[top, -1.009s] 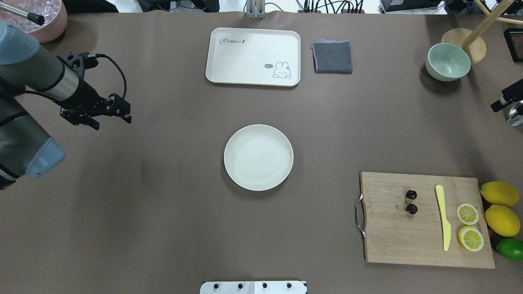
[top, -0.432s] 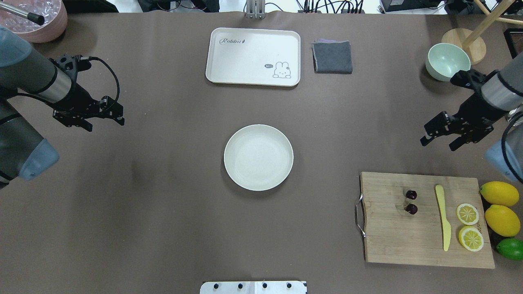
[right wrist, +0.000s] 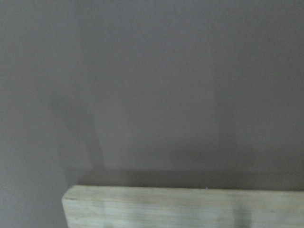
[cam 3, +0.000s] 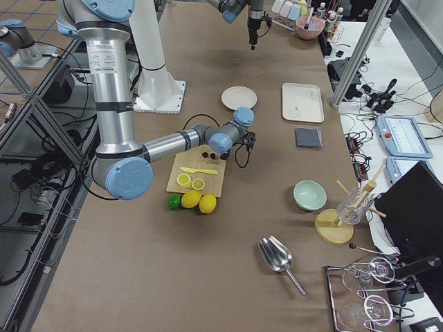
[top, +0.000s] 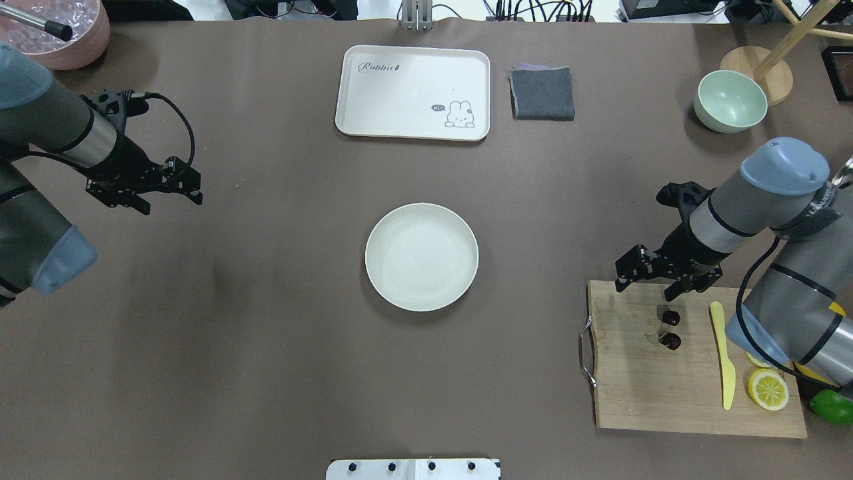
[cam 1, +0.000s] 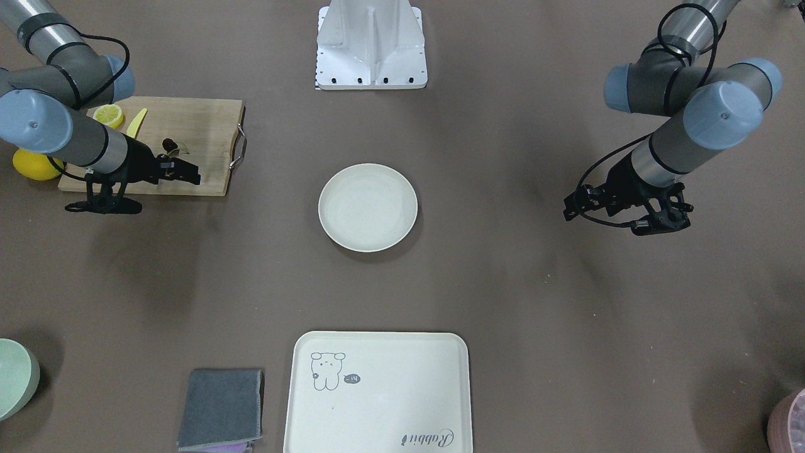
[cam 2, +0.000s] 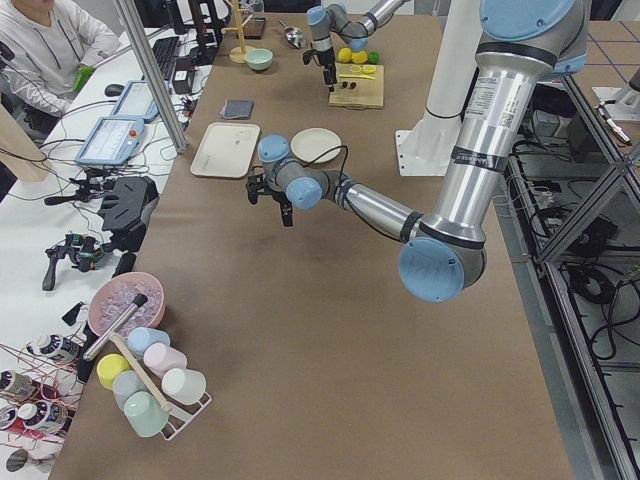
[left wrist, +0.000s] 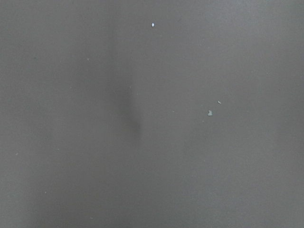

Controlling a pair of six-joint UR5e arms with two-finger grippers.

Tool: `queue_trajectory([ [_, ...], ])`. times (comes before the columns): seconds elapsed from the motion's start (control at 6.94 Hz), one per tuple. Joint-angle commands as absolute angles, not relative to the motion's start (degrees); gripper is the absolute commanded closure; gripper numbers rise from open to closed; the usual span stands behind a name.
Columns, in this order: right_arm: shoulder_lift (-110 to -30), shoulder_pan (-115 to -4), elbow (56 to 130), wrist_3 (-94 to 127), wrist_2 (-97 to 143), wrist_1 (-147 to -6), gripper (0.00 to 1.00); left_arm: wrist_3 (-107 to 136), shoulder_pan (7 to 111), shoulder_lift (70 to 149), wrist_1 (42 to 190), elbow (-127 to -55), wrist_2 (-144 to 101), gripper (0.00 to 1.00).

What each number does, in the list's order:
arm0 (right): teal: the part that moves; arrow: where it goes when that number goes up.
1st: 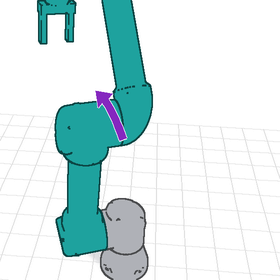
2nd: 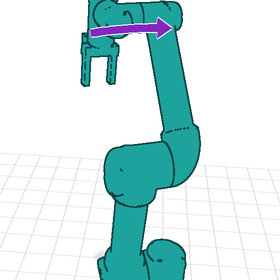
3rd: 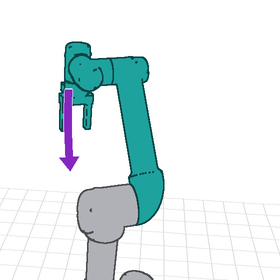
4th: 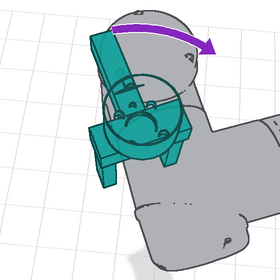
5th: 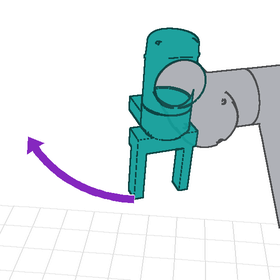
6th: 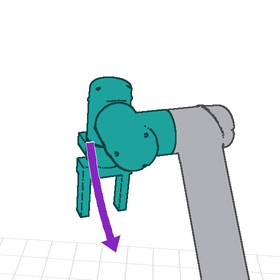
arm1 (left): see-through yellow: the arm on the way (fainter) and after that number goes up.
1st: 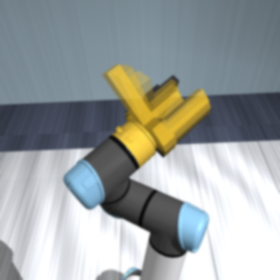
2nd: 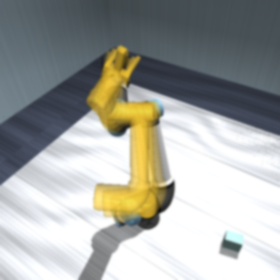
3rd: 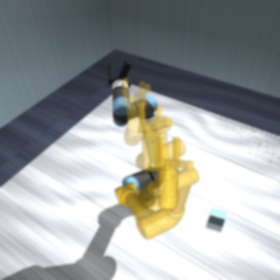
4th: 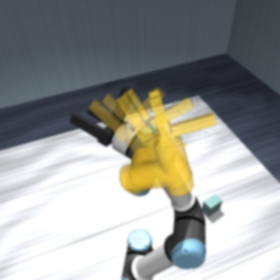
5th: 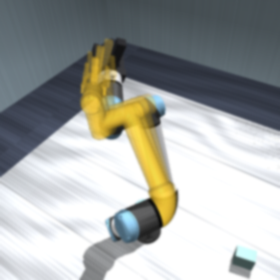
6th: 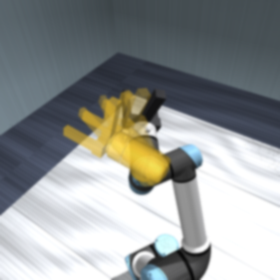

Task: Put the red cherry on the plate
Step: 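Lower the right gripper over the dark red cherries on the cutting board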

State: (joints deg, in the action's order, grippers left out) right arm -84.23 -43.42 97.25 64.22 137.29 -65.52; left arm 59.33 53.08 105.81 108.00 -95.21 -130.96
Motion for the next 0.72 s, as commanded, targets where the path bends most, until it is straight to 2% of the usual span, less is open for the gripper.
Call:
queue_trajectory([
  [0.0, -84.64, -42.88, 100.78, 65.83, 138.67, -70.0, 0.01, 59.41, 53.09, 105.82, 107.93, -95.27, -130.96, 0.02],
  [0.14, -84.29, -43.85, 105.6, 64.7, 139.47, -79.27, 0.01, 59.41, 53.0, 105.82, 107.93, -95.19, -130.96, 0.02],
  [0.58, -85.33, -41.93, 106.35, 60.33, 133.27, -81.39, 0.01, 59.41, 52.82, 105.73, 108.02, -95.1, -130.7, 0.02],
])
